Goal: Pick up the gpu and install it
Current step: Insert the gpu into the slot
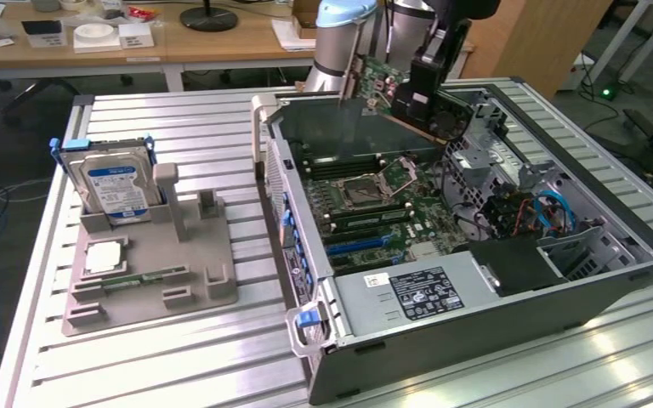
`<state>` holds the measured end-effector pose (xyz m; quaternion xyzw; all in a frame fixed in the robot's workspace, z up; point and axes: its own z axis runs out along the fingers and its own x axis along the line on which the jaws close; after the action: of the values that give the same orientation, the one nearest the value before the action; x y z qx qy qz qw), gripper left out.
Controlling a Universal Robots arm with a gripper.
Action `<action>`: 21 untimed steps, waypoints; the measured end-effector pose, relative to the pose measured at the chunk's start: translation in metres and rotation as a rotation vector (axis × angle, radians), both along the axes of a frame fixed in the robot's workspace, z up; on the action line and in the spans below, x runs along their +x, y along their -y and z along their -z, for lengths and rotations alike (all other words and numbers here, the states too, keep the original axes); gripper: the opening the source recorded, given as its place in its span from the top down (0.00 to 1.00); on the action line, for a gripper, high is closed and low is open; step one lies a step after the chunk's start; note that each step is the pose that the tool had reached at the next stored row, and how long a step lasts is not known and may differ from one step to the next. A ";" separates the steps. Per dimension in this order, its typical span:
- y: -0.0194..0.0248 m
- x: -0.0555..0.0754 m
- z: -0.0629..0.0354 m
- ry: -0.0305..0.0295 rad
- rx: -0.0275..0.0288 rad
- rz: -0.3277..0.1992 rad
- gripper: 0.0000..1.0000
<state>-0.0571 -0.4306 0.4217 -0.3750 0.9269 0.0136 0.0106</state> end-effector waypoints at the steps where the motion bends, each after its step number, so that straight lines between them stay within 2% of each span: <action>1: 0.0001 0.000 0.0000 0.0000 0.0000 -0.007 0.73; 21: 0.0010 0.000 0.0000 0.0000 0.0000 -0.156 0.73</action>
<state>-0.0571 -0.4316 0.4217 -0.4459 0.8949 0.0143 0.0095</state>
